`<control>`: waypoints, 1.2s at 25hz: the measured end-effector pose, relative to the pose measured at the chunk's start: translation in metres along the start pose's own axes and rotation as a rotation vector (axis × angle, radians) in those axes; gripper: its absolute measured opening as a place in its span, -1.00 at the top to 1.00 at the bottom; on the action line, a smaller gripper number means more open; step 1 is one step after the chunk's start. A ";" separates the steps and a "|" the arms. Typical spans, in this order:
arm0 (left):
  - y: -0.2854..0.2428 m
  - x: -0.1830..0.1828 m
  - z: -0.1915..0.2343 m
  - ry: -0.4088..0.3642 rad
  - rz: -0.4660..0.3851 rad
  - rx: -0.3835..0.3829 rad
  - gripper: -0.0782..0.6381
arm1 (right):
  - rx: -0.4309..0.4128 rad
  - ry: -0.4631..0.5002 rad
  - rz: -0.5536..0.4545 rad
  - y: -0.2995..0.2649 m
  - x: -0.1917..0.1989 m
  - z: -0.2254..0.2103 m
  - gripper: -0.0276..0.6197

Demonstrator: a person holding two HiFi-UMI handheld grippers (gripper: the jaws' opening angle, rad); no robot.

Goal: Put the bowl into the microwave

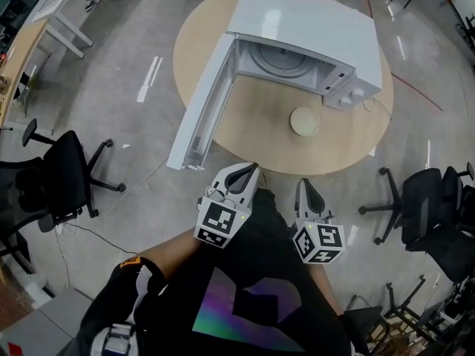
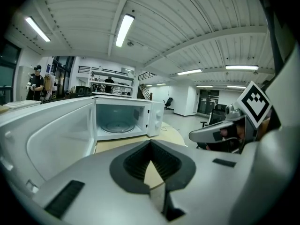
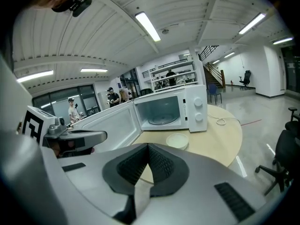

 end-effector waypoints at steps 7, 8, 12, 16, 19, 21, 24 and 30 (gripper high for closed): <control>-0.027 -0.021 0.012 -0.006 0.006 -0.024 0.65 | -0.029 -0.016 0.001 -0.031 -0.021 -0.021 0.87; -0.030 -0.025 0.013 -0.010 0.007 -0.026 0.65 | -0.033 -0.017 0.001 -0.035 -0.024 -0.024 0.87; -0.046 -0.037 0.021 -0.018 0.010 -0.040 0.65 | -0.054 -0.020 0.005 -0.052 -0.035 -0.033 0.87; -0.062 -0.050 0.029 -0.016 0.005 -0.062 0.65 | -0.071 -0.010 0.012 -0.068 -0.048 -0.045 0.87; -0.076 -0.055 0.032 -0.025 0.015 -0.078 0.65 | -0.075 -0.007 0.013 -0.079 -0.056 -0.057 0.87; -0.086 -0.057 0.034 -0.023 0.023 -0.084 0.65 | -0.072 -0.009 0.015 -0.085 -0.060 -0.067 0.87; -0.102 -0.060 0.035 -0.028 0.033 -0.088 0.65 | -0.066 -0.020 0.019 -0.095 -0.063 -0.082 0.87; -0.130 -0.060 0.031 -0.044 0.065 -0.095 0.65 | -0.079 -0.059 0.050 -0.114 -0.054 -0.107 0.87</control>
Point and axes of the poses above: the fingertips, and each gripper's own axes: y backward along the fingers, z to its left, x out of its underside, the point moved 10 cm from there along y, backward along the fingers, and after that the axes turned 5 degrees about x, right-handed, at the moved point
